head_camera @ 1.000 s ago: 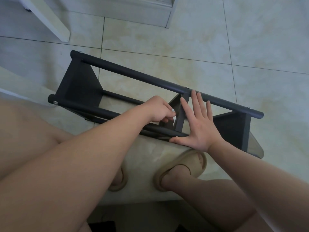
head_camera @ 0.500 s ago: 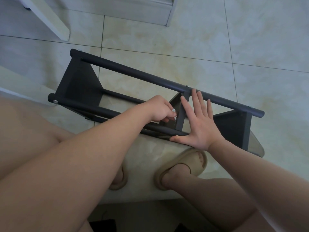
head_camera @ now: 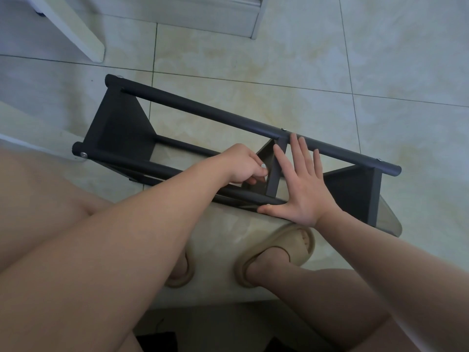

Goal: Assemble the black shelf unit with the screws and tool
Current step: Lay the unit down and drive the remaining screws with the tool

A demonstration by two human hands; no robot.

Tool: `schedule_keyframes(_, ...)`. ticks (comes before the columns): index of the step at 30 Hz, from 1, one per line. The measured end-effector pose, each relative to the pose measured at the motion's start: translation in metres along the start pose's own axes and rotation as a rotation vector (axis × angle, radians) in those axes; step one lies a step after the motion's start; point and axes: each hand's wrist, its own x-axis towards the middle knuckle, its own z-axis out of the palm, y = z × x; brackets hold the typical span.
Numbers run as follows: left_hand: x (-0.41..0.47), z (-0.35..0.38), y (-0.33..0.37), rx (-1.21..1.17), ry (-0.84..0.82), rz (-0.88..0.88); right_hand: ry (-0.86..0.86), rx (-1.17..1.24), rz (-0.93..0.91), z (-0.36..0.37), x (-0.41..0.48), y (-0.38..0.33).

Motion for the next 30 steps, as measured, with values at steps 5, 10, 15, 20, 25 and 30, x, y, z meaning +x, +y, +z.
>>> schedule_keyframes(5, -0.0029, -0.0029, 0.0030, -0.039, -0.011, -0.039, 0.007, 0.003, 0.001, 0.0009, 0.0003, 0.0002)
schedule_keyframes(10, -0.0049, -0.0031, 0.0070, -0.044, -0.044, -0.110, 0.002, 0.002, 0.003, 0.0006, 0.0001, -0.0004)
schedule_keyframes(15, -0.0057, -0.0026, 0.0088, -0.028, -0.082, -0.139, -0.014, -0.009, 0.009, -0.0011, 0.0004, -0.0008)
schedule_keyframes(20, -0.0049, -0.0028, 0.0084, 0.032, -0.099, -0.121, -0.013, -0.007, 0.009, -0.0015, 0.0002, -0.0014)
schedule_keyframes(25, -0.0035, -0.0049, 0.0060, 0.092, -0.132, -0.097, -0.010, -0.011, 0.007, -0.0018, -0.0002, -0.0016)
schedule_keyframes(30, -0.0045, -0.0077, 0.0019, 0.168, -0.153, -0.049, -0.008, -0.007, 0.010, -0.0024, -0.0002, -0.0025)
